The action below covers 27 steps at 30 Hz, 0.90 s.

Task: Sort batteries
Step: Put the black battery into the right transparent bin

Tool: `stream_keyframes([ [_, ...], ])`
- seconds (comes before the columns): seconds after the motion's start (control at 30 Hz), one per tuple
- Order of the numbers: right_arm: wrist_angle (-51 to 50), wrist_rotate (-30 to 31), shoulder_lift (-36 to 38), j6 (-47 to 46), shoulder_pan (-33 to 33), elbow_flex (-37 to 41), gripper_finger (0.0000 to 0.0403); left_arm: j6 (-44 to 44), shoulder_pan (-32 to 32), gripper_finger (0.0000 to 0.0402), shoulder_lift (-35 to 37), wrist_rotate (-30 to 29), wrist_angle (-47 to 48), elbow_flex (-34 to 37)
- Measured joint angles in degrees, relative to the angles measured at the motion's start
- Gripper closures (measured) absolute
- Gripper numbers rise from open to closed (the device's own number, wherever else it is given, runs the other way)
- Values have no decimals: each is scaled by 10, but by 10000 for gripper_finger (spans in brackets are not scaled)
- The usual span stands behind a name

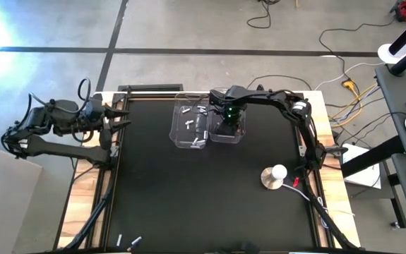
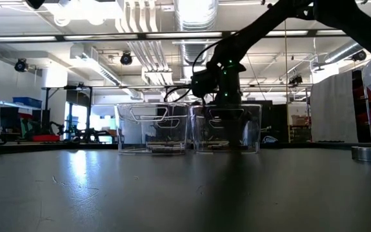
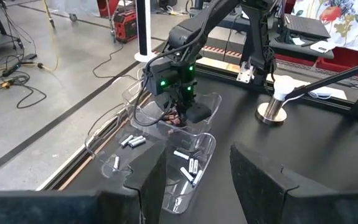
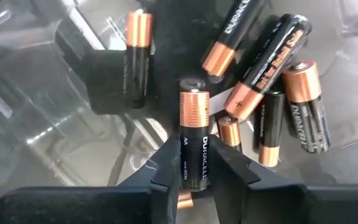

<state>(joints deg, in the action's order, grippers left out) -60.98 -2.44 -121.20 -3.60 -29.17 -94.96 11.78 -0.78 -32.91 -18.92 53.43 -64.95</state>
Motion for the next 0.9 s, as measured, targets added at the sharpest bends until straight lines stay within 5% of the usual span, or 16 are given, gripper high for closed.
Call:
stream_keyframes([
  [0.3,-41,6,0,-28,1,-47,268,57,0,246,12,83,-4,-2],
  [0.6,-177,9,18,-95,35,-240,215,152,0,246,35,195,7,30],
  [0.9,-149,38,62,-111,133,-392,229,193,13,246,12,258,-237,175],
])
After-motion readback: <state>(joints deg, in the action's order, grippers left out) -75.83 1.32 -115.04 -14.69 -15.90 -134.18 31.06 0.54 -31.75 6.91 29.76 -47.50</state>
